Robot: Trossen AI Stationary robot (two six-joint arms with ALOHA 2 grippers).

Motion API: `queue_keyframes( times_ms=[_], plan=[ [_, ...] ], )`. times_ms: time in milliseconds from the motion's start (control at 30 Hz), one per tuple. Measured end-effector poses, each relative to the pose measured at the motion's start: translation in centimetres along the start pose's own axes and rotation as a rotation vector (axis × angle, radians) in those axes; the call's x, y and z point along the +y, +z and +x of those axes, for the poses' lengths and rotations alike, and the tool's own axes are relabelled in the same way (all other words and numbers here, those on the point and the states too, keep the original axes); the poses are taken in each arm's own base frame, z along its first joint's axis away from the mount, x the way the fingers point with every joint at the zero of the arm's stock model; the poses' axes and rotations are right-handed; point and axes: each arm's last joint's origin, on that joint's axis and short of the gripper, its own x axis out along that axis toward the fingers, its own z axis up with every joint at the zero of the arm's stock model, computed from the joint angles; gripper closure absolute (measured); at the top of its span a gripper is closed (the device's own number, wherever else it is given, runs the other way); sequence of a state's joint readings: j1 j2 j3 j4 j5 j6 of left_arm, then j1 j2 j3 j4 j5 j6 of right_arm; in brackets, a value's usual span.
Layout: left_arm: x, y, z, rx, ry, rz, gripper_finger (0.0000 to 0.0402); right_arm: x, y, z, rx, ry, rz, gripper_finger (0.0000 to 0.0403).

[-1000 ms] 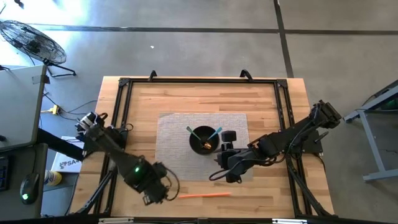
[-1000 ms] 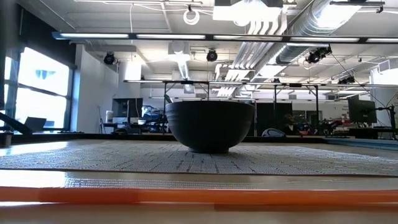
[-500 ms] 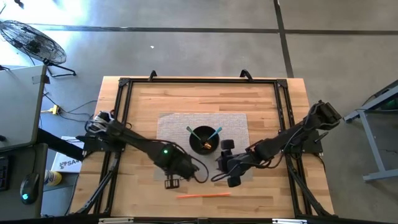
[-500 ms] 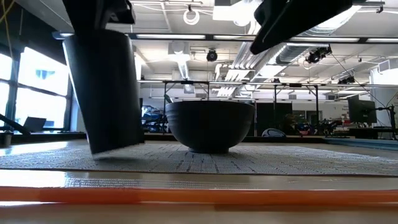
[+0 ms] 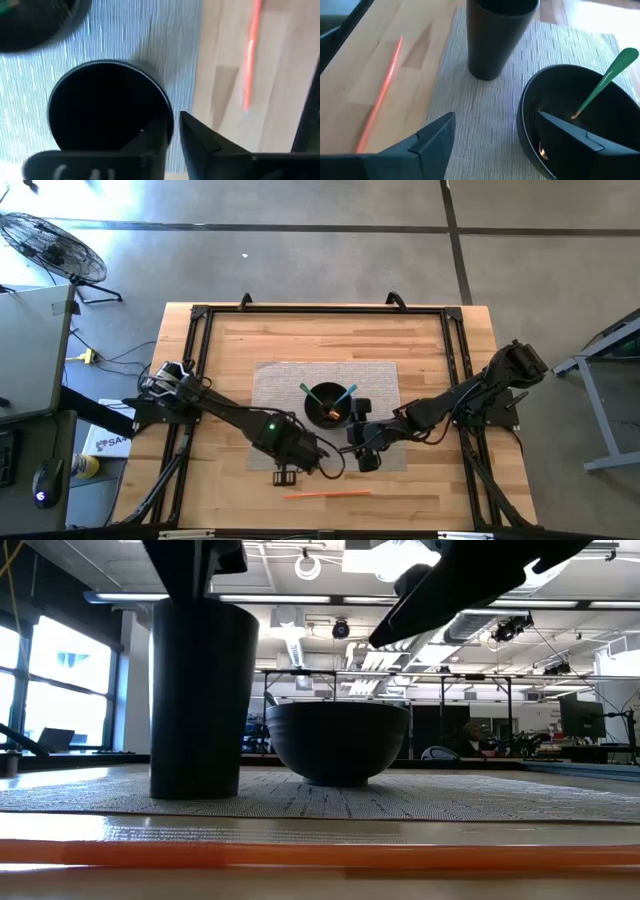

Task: Pick & Place Utensil
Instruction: Put the black cup to the top right of the black bowl on the gray mat

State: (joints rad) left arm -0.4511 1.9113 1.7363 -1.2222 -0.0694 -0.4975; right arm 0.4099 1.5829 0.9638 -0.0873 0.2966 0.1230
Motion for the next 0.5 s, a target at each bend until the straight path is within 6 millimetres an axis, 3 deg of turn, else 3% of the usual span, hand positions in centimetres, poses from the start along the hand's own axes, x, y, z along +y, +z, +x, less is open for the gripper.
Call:
queue_keyframes(
  times_ms=[267, 500],
  plan=[
    [0.0, -0.1, -1.0, -0.033, 0.034, 0.023, 0.028, 0.1, 0.1, 1.5, -0.047, 0.017, -0.007, 0.0106],
    [-1.0, -2.8, -4.6, -0.122, 0.1, -0.002, 0.0266, -1.0, 0.3, 4.4, -0.132, 0.097, -0.026, 0.0094]
  ],
)
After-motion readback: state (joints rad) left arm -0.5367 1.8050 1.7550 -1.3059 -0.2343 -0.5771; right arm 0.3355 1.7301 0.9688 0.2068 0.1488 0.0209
